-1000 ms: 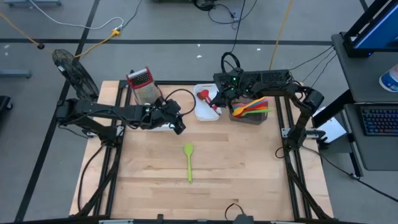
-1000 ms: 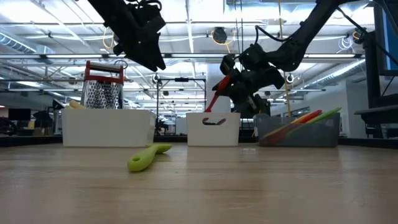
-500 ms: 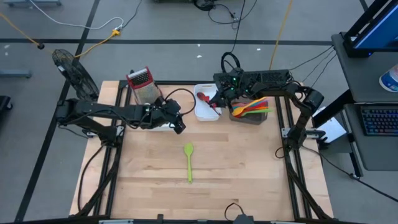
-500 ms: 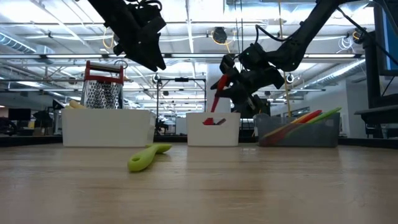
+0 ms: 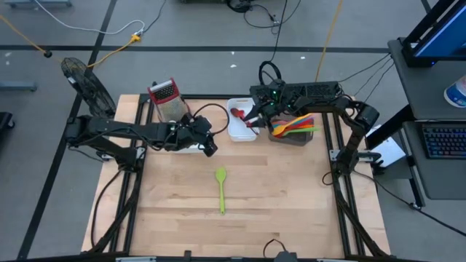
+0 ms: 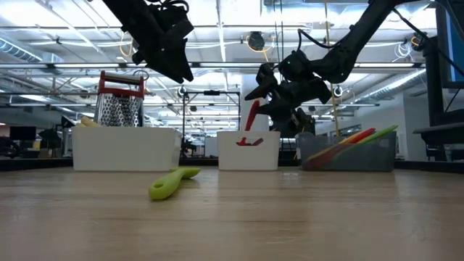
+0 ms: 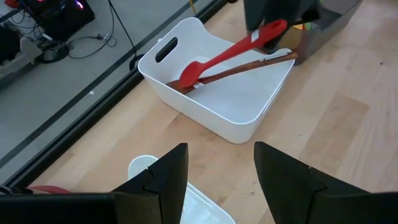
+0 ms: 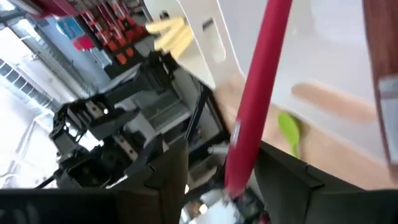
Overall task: Pick & Place Kitchen Items
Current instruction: Put the red serving spoon into the right white bin, then put the green serving spoon into the right white bin
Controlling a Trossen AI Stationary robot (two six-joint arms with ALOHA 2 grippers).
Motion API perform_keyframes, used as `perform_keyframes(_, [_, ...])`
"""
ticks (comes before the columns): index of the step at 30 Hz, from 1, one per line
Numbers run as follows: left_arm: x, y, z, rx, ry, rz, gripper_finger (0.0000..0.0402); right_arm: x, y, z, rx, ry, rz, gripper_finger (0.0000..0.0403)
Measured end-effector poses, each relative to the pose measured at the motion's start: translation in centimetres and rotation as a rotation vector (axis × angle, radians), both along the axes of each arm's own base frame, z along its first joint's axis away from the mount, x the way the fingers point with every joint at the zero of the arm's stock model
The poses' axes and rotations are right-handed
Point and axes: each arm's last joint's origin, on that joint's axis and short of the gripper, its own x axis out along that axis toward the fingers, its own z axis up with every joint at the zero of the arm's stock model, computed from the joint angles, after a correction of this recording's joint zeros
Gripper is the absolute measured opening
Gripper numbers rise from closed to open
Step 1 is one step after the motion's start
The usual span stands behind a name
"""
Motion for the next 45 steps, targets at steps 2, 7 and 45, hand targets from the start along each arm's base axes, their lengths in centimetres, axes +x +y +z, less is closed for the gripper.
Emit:
perform_keyframes(2, [0.0, 0.0, 0.0, 0.000, 0.000, 0.000, 0.0189, 0.0, 0.1, 0.1, 0.042, -0.001, 0.029, 0.0174])
perform_keyframes(7, [0.0, 0.0, 0.0, 0.000, 0.000, 0.000, 0.0189, -0.1, 0.4, 0.2, 0.150, 0.013, 0.084, 0.0175])
perform_keyframes(45, [0.6, -1.9, 0.1, -0.321, -0.118, -0.141, 0.0189, -4.2, 8.5, 10.8, -0.716, -0.430, 0.099, 0.0010])
